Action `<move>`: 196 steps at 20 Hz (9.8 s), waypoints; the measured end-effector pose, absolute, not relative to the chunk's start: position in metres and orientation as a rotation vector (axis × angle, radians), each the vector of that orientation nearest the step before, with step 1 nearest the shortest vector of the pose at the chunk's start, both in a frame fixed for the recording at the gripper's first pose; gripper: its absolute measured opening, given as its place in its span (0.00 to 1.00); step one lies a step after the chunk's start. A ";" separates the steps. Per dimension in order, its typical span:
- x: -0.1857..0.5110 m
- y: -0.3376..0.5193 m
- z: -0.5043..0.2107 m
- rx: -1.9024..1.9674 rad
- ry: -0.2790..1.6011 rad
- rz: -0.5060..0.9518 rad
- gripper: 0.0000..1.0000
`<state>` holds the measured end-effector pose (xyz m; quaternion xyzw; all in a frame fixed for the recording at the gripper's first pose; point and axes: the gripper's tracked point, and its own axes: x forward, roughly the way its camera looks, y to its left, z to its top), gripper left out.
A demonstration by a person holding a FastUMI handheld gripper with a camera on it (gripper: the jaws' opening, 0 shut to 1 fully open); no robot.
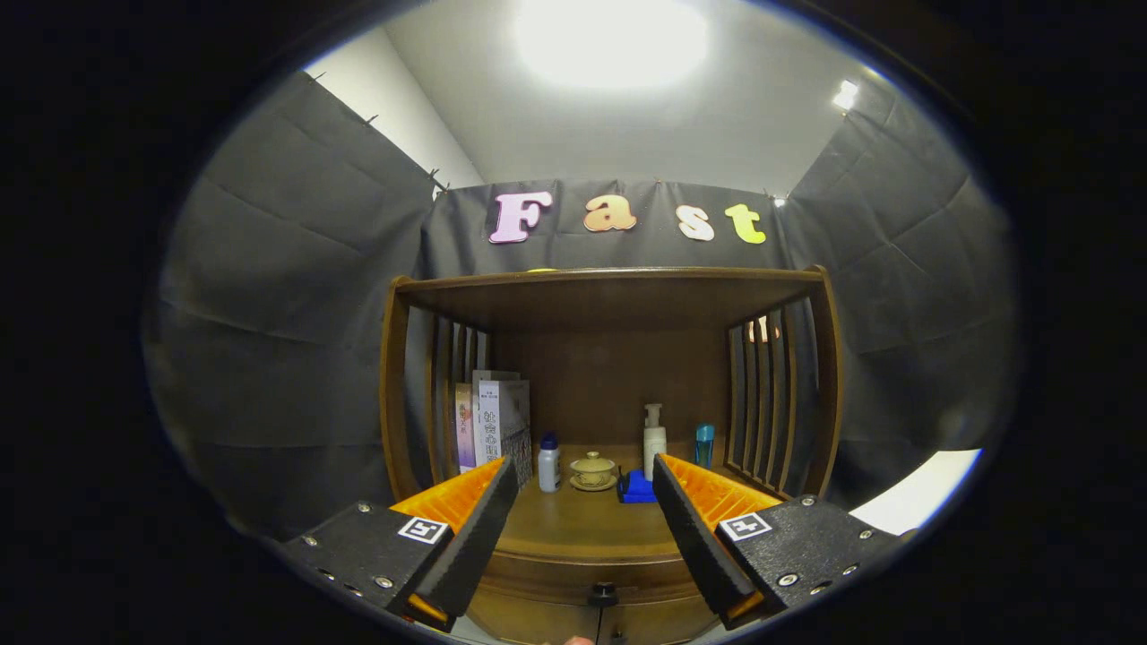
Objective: Pull open the drawer, take out the items inside it, and place them on the countertop above the cabinet.
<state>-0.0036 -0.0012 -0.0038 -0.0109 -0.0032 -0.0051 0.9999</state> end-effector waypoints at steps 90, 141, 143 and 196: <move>0.042 -0.035 -0.294 0.044 0.413 -0.194 0.44; -0.138 0.000 -0.246 0.152 0.433 -0.089 0.51; -0.129 0.007 -0.219 0.184 0.360 -0.063 0.64; 0.008 -0.017 -0.289 -0.046 1.083 -0.217 0.51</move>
